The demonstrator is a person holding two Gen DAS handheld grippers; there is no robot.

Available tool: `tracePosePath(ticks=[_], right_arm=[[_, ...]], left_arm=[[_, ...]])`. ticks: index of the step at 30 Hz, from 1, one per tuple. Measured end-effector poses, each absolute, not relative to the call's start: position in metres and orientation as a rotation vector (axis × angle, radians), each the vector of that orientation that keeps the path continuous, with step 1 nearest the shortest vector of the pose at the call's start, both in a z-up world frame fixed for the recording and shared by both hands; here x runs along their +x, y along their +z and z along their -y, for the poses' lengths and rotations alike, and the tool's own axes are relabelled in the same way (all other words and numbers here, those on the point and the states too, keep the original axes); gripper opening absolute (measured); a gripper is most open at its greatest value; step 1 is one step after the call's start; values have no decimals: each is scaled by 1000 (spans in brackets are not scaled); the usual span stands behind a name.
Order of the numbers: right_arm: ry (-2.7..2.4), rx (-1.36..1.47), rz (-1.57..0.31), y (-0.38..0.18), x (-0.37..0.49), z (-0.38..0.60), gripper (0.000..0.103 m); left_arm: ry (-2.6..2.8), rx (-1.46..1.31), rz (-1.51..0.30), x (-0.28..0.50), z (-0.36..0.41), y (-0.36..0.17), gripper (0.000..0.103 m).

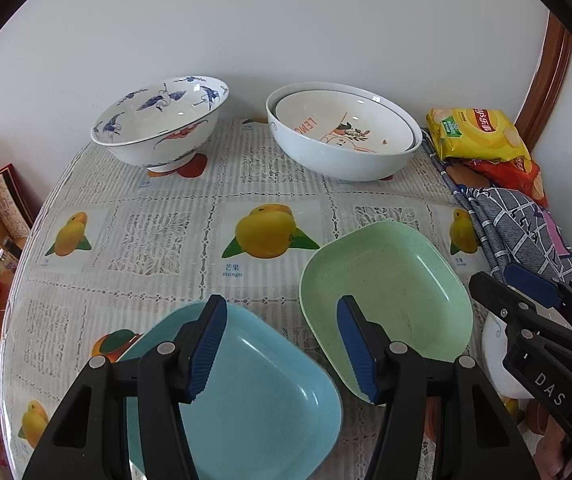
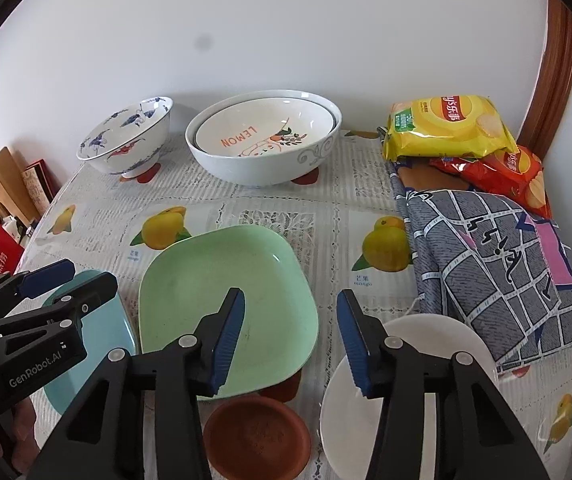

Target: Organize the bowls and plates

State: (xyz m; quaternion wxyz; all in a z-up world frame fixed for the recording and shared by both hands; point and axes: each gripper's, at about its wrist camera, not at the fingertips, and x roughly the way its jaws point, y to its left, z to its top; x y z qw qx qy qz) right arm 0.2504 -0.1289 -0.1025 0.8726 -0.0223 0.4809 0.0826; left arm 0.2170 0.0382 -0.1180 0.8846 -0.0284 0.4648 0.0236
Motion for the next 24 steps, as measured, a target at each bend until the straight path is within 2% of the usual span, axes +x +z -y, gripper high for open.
tracePosePath(ticks=[18,21,24], right_arm=[[162,-92,-1102,-150,293,120,38],[159,-91,-1109,-153,297,120,34],[155,-89,-1128,-156,300,120,24]], left_arm=[[-3,-85,-1048,263,-30,-158,56],[0,-84,-1056,267,-29,-162,56],[-2,-84,-1061,270,-28,-166,56]])
